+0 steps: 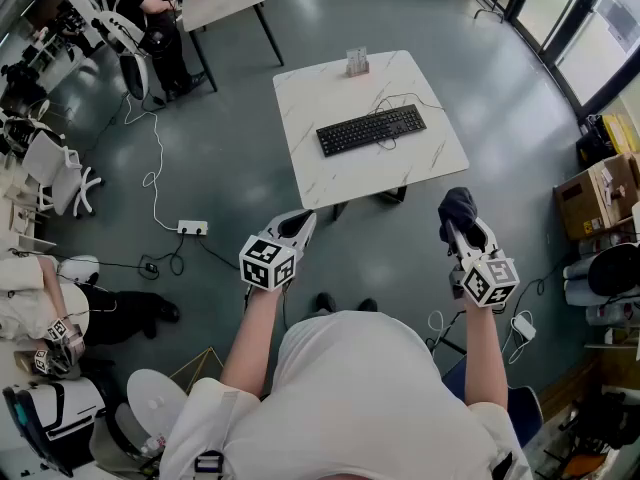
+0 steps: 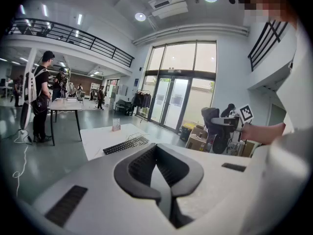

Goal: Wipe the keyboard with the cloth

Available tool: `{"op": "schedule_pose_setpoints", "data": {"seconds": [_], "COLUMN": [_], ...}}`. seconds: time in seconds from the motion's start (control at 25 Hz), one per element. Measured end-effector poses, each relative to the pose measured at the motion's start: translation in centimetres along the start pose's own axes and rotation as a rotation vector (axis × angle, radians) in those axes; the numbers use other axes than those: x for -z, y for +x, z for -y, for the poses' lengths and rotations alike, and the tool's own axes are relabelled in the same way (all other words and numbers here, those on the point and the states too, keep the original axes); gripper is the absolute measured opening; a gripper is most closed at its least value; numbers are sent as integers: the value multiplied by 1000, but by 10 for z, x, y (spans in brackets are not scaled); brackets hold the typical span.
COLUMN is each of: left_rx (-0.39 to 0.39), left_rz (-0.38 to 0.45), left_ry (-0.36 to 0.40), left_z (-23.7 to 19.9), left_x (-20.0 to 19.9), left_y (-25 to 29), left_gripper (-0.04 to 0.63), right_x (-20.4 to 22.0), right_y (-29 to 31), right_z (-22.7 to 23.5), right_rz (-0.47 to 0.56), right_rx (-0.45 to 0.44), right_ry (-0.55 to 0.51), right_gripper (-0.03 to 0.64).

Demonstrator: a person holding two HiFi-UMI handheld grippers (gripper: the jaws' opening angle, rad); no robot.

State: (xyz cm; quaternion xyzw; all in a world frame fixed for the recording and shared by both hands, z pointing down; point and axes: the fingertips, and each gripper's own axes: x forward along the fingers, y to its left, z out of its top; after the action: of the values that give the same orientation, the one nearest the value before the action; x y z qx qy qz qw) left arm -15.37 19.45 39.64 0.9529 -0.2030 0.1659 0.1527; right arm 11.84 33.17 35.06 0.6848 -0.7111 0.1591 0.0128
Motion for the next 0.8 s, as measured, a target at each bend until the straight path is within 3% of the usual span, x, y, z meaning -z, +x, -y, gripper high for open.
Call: {"op": "schedule_pose_setpoints", "data": {"seconds": [0.8], "left_rx": [-8], "left_rz": [-13], "left_ry": [-10], "left_z": [3], "left_x": [6], "left_y": [6], "left_gripper": [8], "right_x": [0], "right_y": [0], "right_z": [7], "right_rz": [0], "right_rx": [-1], "right_ry": [32], "right_gripper": [153]}}
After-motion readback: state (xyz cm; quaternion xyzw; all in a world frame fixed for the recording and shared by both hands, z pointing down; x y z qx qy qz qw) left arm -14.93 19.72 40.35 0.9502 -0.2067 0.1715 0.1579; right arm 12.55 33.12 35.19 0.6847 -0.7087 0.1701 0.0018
